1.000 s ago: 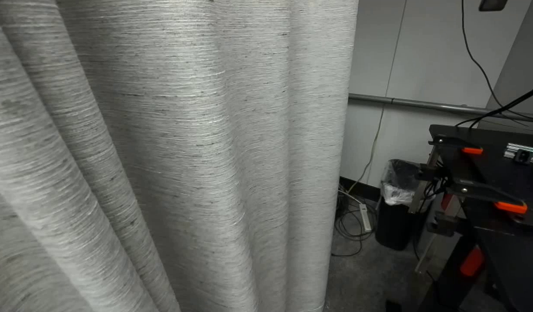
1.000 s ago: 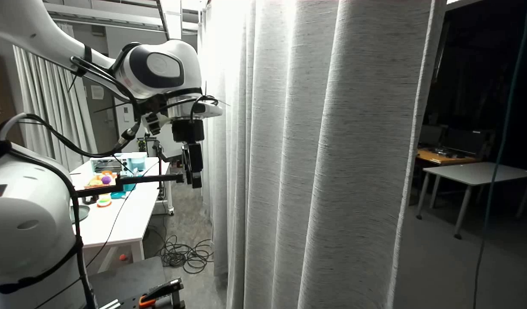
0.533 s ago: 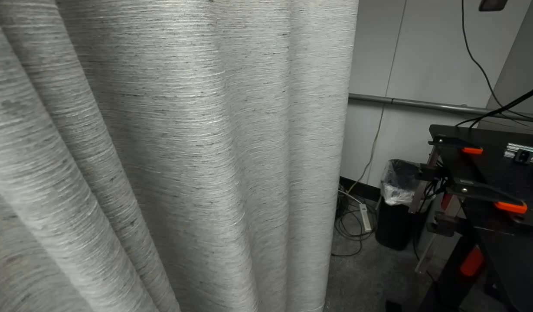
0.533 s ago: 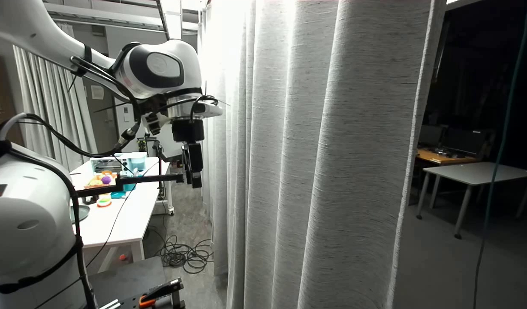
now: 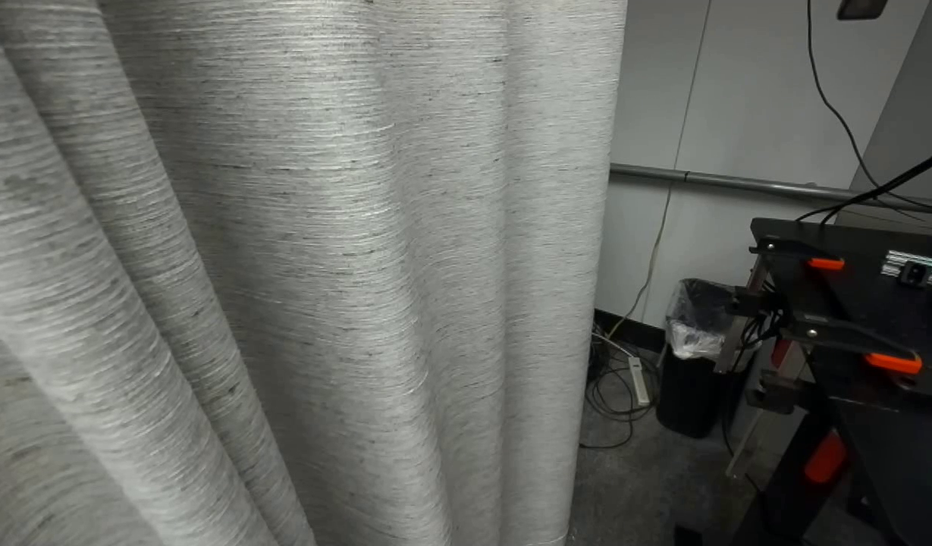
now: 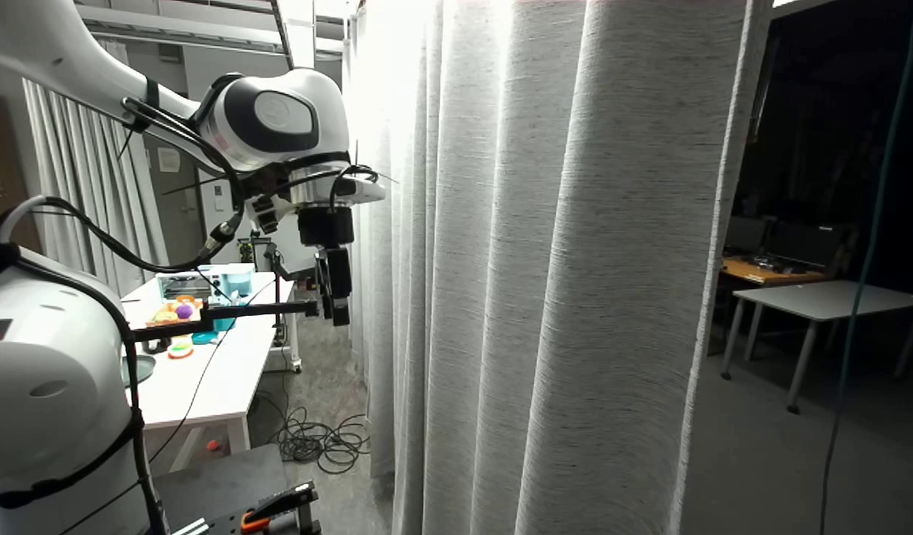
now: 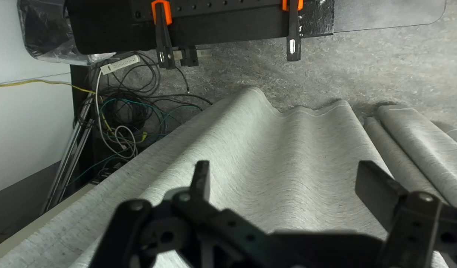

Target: Pull the curtain to the left

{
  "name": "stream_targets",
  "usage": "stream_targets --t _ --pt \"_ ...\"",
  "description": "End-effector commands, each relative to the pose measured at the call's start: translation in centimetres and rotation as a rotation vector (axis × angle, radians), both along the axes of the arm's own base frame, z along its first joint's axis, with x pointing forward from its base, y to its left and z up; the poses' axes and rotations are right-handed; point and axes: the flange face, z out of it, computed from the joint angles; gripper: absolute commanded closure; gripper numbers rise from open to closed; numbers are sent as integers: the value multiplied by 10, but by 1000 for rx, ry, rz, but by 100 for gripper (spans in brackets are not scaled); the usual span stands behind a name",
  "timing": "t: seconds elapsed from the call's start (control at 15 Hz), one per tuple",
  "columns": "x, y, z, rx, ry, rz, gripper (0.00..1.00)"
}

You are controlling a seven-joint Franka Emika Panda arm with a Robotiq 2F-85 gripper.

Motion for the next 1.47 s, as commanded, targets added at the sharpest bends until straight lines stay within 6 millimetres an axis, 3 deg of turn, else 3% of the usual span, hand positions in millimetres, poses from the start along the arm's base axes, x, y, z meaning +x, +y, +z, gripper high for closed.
stream_targets --t 0.0,0.47,0.67,1.4 --pt "0 0 0 0 1 0 0" --pt "5 0 0 22 -6 26 0" --pt "13 -8 -3 -1 -9 -17 0" --pt "41 -90 6 45 -113 -316 0"
